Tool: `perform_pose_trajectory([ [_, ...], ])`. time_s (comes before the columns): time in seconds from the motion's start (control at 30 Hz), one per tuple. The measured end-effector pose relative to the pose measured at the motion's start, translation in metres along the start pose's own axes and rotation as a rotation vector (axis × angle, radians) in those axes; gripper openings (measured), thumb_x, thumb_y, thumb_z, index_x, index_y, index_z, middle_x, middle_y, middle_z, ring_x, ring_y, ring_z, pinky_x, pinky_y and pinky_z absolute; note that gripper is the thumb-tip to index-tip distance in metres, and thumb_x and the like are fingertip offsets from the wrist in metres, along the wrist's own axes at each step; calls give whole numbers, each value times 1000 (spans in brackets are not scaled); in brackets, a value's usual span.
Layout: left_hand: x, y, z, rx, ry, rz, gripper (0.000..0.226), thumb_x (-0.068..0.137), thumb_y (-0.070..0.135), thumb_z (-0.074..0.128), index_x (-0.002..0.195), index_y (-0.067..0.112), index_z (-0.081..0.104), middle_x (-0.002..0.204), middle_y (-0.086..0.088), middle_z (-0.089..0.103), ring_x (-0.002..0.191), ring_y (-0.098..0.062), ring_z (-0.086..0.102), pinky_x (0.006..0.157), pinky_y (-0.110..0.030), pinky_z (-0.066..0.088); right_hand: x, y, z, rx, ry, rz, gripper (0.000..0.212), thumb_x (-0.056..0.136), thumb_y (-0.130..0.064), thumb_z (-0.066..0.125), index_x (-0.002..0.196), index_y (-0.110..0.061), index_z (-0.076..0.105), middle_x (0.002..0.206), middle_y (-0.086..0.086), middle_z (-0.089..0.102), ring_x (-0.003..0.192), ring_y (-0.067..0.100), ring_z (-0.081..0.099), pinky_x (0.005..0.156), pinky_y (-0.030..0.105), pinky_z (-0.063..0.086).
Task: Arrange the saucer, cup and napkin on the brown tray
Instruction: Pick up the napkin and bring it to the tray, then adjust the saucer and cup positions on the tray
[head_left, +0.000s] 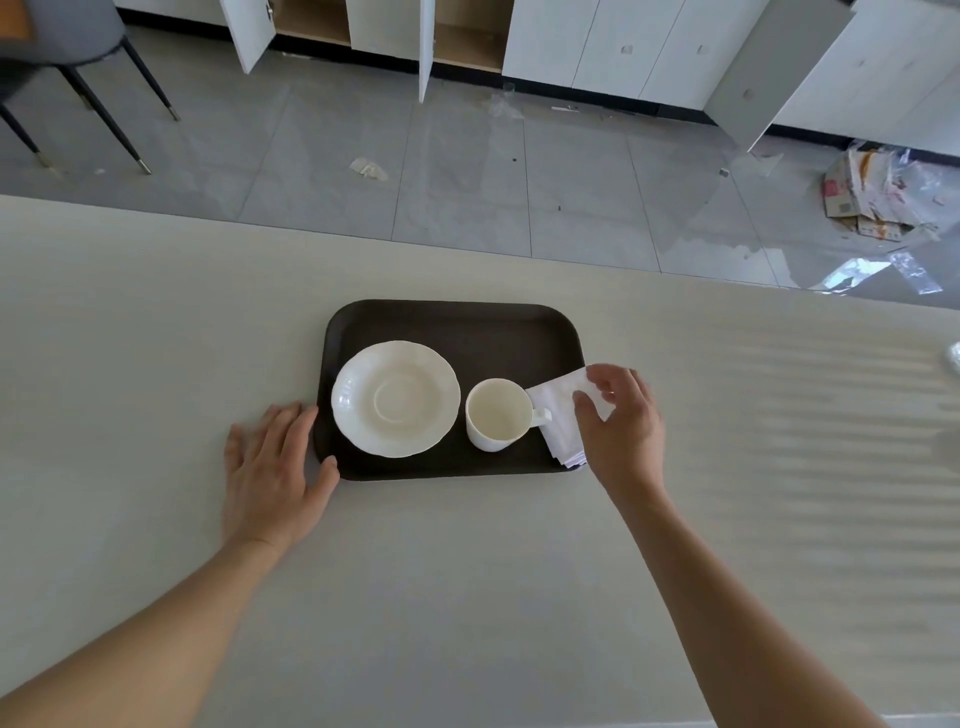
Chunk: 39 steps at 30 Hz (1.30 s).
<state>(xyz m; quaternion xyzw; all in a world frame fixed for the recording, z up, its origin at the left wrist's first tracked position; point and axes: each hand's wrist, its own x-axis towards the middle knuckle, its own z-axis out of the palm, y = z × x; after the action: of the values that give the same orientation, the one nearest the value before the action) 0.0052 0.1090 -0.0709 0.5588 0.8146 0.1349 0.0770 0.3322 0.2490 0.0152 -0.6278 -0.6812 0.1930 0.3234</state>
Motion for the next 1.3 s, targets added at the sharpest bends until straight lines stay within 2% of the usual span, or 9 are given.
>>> perform_pose_trajectory([
  [0.17, 0, 1, -1, 16, 13, -22, 67, 87, 47, 31, 140, 10, 47, 148, -13, 48, 144, -31, 35, 119, -58, 15, 25, -24, 11, 5, -87, -113, 25, 89, -8, 71, 114, -11, 68, 109, 1, 68, 103, 26, 62, 85, 29, 45],
  [0.37, 0, 0, 1, 23, 20, -31, 67, 87, 47, 31, 139, 9, 49, 148, -14, 48, 144, -30, 35, 119, -60, 15, 38, -37, 28, -33, -150, -157, 26, 90, -13, 71, 116, -10, 67, 113, 4, 68, 106, 26, 61, 82, 26, 41],
  [0.5, 0, -1, 1, 38, 20, -56, 65, 88, 47, 31, 140, 13, 49, 149, -12, 46, 145, -30, 32, 118, -60, 15, 47, -50, 42, -29, -222, -173, 26, 91, -18, 70, 116, -13, 68, 107, 1, 70, 101, 23, 64, 84, 37, 53],
  [0.57, 0, -1, 2, 38, 10, -64, 64, 88, 48, 30, 141, 16, 47, 151, -11, 44, 146, -28, 30, 119, -59, 13, 53, -57, 52, -43, -300, -173, 26, 92, -22, 70, 116, -13, 68, 104, 1, 72, 99, 22, 65, 85, 40, 54],
  [0.8, 2, -4, 5, 37, -2, -71, 62, 89, 48, 32, 143, 21, 45, 153, -11, 42, 147, -28, 29, 121, -57, 13, 79, -79, 87, -229, -674, -149, 29, 97, -31, 62, 120, -15, 70, 111, 4, 76, 103, 26, 66, 90, 37, 54],
  [0.9, 1, -5, 5, 38, -10, -74, 61, 90, 48, 32, 144, 22, 44, 153, -10, 41, 147, -27, 28, 121, -56, 13, 90, -84, 100, -313, -766, -159, 25, 97, -31, 61, 109, -14, 75, 106, 7, 76, 98, 28, 67, 89, 44, 57],
  [1.0, 2, -6, 5, 42, -14, -73, 61, 90, 48, 32, 144, 22, 44, 153, -10, 41, 148, -27, 28, 121, -57, 13, 97, -84, 112, -358, -847, -167, 23, 95, -32, 64, 105, -15, 76, 97, 3, 75, 94, 26, 68, 85, 40, 58],
  [1.13, 2, -6, 5, 43, -14, -77, 61, 90, 49, 31, 144, 23, 44, 154, -11, 42, 148, -28, 29, 121, -57, 13, 100, -81, 125, -295, -883, -114, 15, 91, -28, 69, 98, -16, 75, 73, 4, 77, 67, 22, 75, 72, 35, 63],
  [1.3, 1, -7, 5, 42, -15, -77, 60, 91, 49, 32, 144, 24, 43, 154, -10, 42, 148, -28, 29, 121, -57, 14, 102, -77, 135, -205, -909, -51, 5, 91, -16, 70, 94, -19, 73, 79, 3, 77, 57, 17, 75, 69, 34, 65],
])
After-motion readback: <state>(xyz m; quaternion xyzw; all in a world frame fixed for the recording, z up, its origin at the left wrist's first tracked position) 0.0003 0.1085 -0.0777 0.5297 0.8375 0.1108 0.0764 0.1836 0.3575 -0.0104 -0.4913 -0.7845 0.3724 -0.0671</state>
